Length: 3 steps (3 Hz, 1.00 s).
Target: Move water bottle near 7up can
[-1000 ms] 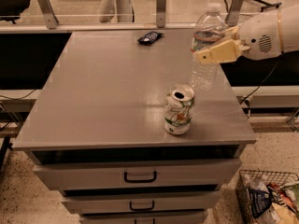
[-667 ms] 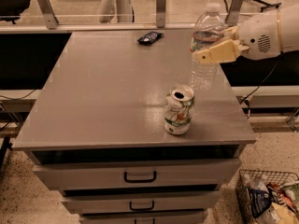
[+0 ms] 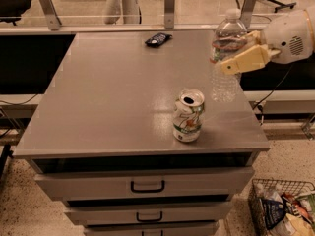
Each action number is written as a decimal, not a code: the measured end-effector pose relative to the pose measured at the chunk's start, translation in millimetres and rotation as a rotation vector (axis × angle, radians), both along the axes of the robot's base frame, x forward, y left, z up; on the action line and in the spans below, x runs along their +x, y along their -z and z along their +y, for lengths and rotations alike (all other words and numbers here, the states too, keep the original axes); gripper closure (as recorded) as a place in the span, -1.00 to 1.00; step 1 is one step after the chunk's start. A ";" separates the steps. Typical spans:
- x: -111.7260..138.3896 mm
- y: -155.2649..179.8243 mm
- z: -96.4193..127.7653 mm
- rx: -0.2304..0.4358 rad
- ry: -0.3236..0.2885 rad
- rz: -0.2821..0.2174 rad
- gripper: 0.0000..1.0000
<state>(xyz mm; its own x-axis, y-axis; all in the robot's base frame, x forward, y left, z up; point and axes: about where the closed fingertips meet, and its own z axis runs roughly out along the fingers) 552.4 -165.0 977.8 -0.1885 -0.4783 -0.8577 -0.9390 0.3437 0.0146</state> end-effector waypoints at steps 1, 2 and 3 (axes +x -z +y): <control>-17.6 9.8 -8.7 0.022 -0.089 0.037 1.00; -31.3 32.7 -8.6 0.090 -0.150 0.070 1.00; -40.3 55.7 -6.2 0.131 -0.210 0.076 1.00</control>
Offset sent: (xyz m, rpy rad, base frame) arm -0.0532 -0.0103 -0.0702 0.1789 0.1326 0.2258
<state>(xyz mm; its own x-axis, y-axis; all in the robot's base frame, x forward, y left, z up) 512.0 -171.3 922.1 -0.1632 -0.3998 -0.9020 -0.9840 0.1318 0.1196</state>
